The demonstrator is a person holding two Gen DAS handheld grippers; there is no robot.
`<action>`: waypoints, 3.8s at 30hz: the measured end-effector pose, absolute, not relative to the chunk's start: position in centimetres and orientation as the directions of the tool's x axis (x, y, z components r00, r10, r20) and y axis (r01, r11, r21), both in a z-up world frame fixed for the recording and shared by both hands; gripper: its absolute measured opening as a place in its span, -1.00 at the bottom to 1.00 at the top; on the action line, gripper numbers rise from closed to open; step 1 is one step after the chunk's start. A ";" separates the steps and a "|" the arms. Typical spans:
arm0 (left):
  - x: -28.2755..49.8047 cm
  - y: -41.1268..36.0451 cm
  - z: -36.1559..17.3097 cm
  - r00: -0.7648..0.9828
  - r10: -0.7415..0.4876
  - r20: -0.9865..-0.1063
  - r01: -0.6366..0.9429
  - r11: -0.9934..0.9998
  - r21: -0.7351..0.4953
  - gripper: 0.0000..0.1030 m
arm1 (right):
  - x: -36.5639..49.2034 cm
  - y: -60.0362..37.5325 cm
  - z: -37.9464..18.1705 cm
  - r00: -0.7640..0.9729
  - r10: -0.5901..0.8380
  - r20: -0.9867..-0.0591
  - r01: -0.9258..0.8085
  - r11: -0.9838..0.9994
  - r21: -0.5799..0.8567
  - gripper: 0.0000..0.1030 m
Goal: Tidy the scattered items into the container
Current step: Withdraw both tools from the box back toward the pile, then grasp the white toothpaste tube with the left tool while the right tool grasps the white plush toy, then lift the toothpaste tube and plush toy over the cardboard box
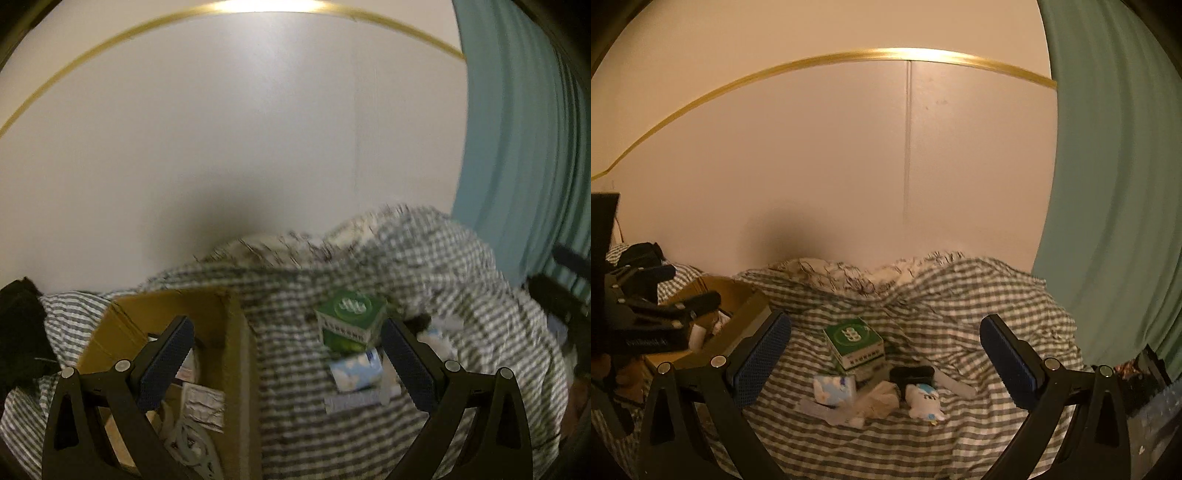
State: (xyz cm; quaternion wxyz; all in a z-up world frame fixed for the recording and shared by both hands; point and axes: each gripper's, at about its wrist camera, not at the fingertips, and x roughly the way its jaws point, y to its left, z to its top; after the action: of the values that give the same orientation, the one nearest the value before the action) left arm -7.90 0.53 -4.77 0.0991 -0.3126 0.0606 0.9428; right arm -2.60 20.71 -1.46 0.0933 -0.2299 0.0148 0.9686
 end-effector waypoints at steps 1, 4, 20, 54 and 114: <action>-8.0 1.0 -5.2 -0.775 0.162 -0.611 -0.244 -0.968 0.054 1.00 | -2.7 21.1 -1.9 -0.869 0.177 -0.461 -0.191 -0.981 -0.017 0.99; -7.9 2.2 -7.0 -0.766 0.161 -0.622 -0.266 -0.961 0.079 1.00 | -3.0 22.0 -3.3 -0.848 0.197 -0.492 -0.206 -0.978 -0.037 0.99; -9.9 6.5 -19.3 -0.538 0.136 -0.832 -0.395 -0.912 0.107 0.98 | -6.0 25.6 -13.2 -0.702 0.215 -0.679 -0.186 -0.976 -0.117 0.80; -12.9 9.8 -25.6 -0.426 0.317 -0.848 -0.615 -0.789 0.014 -0.57 | -13.0 27.6 -24.4 -0.470 0.228 -0.853 -0.128 -0.974 -0.189 -0.20; -5.5 0.7 -6.0 -0.651 0.424 -0.629 -0.462 -0.879 -0.114 -0.55 | -6.3 17.6 -8.1 -0.787 0.141 -0.600 -0.151 -0.988 -0.034 -0.24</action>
State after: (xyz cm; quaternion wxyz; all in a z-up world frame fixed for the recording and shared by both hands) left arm -5.53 0.67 -6.01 0.2439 -0.3389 0.0280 0.9082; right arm -6.27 17.59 -8.07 0.0771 -0.3168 0.0081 0.9453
